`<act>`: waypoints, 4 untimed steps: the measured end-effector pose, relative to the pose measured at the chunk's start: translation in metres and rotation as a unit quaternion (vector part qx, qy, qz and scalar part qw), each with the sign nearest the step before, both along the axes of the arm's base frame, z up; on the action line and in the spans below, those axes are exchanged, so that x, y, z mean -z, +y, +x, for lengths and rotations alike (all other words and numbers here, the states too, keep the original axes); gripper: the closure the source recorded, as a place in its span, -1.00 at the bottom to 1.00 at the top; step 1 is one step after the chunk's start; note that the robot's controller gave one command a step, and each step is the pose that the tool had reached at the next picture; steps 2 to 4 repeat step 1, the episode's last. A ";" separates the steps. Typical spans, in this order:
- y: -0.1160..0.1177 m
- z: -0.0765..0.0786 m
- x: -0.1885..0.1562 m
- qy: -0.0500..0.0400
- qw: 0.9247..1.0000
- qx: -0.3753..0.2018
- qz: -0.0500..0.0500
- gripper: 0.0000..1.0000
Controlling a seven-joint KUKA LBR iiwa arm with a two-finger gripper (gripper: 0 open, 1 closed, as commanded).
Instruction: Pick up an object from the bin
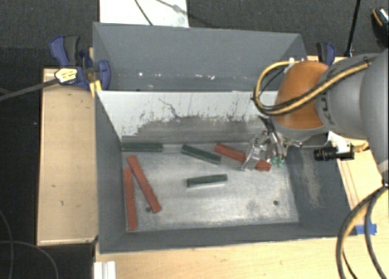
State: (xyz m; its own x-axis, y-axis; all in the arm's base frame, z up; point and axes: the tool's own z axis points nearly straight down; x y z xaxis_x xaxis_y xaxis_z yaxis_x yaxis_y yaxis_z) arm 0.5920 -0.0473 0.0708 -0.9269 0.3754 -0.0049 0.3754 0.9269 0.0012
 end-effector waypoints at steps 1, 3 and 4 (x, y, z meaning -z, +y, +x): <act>0.005 -0.008 -0.146 -0.002 1.000 -0.002 0.000 1.00; 0.005 -0.008 -0.146 -0.002 1.000 -0.002 0.000 1.00; 0.005 -0.008 -0.146 -0.002 1.000 -0.002 0.000 1.00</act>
Offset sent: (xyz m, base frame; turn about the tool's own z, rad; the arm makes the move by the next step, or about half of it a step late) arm -0.0095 0.0050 0.1404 0.0026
